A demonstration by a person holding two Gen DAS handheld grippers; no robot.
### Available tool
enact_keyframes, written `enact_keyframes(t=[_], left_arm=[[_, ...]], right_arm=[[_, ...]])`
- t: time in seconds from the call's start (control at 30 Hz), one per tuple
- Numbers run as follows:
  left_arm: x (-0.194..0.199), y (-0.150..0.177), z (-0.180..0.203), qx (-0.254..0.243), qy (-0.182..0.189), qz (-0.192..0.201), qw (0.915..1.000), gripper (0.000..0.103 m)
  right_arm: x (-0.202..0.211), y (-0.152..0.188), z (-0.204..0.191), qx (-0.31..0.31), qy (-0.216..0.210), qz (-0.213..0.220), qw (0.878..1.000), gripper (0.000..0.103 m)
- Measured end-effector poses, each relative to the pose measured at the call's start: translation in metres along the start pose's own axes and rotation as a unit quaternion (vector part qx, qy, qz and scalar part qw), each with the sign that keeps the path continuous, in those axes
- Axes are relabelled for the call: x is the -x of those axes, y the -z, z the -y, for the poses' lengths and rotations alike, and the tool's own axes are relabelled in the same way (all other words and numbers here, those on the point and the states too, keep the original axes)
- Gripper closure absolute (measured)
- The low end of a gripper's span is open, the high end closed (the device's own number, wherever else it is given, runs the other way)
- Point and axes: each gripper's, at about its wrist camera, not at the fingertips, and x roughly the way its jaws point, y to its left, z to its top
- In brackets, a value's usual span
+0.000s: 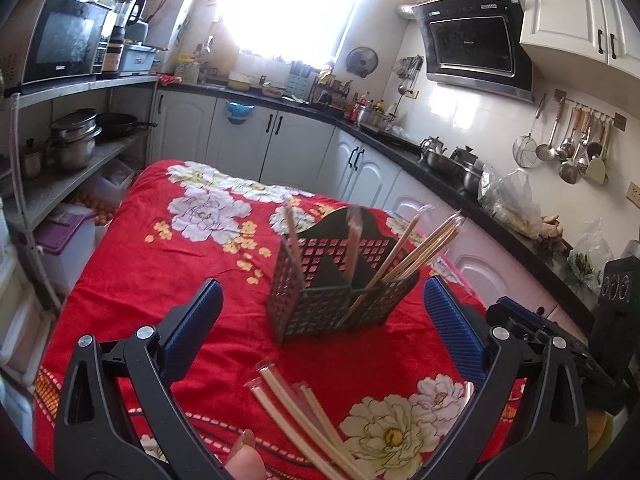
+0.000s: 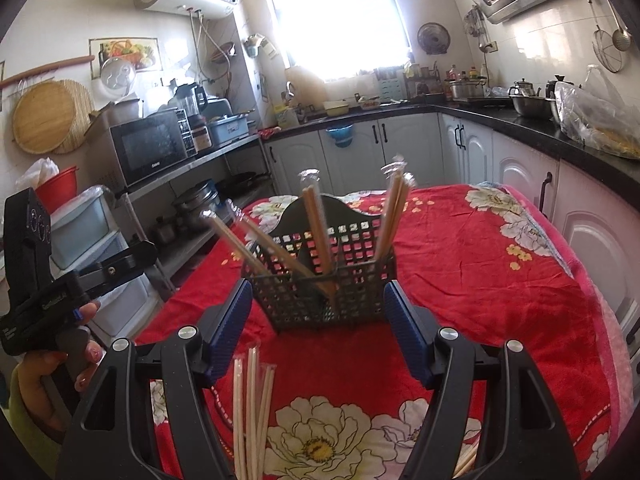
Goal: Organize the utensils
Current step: 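Move both open tools back to the remaining chopsticks on the cloth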
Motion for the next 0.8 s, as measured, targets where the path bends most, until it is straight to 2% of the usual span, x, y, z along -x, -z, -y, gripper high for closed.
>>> enact_keyframes(t=[0.37, 0.67, 0.8], left_arm=[[-0.009, 0.020, -0.033, 0.030, -0.021, -0.033, 0.9988, 0.012], [-0.023, 0.041, -0.059, 0.054, -0.028, -0.077, 0.9952, 0.029], [-0.033, 0.054, -0.072, 0.072, -0.008, -0.109, 0.9914, 0.048]], right_arm=[[-0.017, 0.014, -0.015, 0.016, -0.010, -0.029, 0.999, 0.037], [-0.041, 0.027, -0.025, 0.030, -0.011, -0.070, 0.997, 0.037], [-0.059, 0.036, -0.027, 0.034, -0.014, -0.102, 0.994, 0.041]])
